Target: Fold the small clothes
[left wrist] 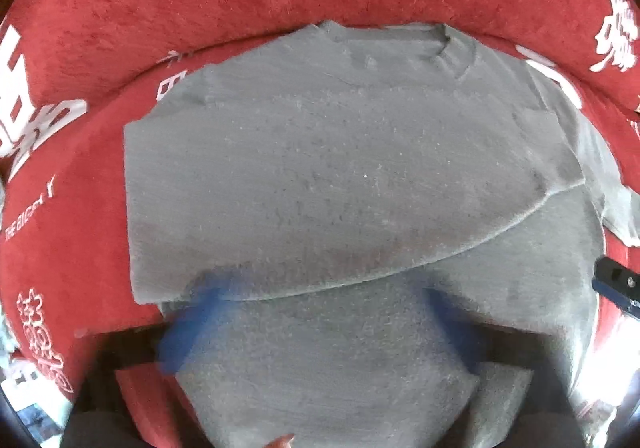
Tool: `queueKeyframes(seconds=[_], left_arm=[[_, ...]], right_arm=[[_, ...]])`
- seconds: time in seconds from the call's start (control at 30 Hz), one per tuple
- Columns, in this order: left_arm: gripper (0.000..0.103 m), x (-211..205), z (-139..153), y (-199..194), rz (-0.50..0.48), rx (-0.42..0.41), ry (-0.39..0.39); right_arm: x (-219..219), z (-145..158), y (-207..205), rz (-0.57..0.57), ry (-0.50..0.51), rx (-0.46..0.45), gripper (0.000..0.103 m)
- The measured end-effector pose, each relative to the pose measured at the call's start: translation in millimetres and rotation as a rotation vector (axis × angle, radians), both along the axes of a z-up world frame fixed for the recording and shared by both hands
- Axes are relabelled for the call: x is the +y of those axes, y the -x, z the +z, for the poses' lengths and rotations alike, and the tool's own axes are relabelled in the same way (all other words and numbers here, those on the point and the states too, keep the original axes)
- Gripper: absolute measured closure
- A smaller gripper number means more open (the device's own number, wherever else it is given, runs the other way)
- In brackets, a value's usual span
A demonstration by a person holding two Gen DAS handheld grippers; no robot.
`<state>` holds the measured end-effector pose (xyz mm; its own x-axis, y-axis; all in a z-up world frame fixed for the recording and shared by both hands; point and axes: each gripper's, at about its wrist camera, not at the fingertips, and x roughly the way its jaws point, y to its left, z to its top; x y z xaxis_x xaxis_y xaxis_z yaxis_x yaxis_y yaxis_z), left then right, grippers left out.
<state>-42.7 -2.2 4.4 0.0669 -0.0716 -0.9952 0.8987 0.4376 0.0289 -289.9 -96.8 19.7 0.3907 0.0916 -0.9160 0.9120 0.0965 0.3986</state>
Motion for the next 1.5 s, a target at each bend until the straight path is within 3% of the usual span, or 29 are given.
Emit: queueKeyframes(seconds=[0.17, 0.33, 0.6, 0.73, 1.1, 1.5], left_arm=[[0.001, -11.4, 0.7, 17.1, -0.046, -0.008, 0.003], [0.001, -20.9, 0.4, 23.4, -0.032, -0.008, 0.002], [0.001, -35.9, -13.3, 38.9, -0.068, 0.025, -0.044], [0.002, -44.3, -13.2, 51.9, -0.085, 0.035, -0.036], [0.001, -77.8, -10.9, 97.0, -0.144, 0.055, -0.008], [0.001, -105.3, -15.7, 137.0, -0.204, 0.056, 0.003]], right_arm=[[0.9, -0.5, 8.6, -0.001, -0.002, -0.028, 0.024], [-2.1, -1.4, 18.4, -0.024, -0.009, -0.037, 0.024], [-15.9, -0.5, 54.4, -0.096, -0.001, -0.063, 0.024], [-32.0, -0.9, 99.2, -0.209, 0.013, -0.057, 0.024], [-67.8, -18.3, 257.5, -0.697, 0.041, -0.084, 0.024], [-87.1, -59.2, 308.8, -0.992, 0.009, -0.297, 0.024]])
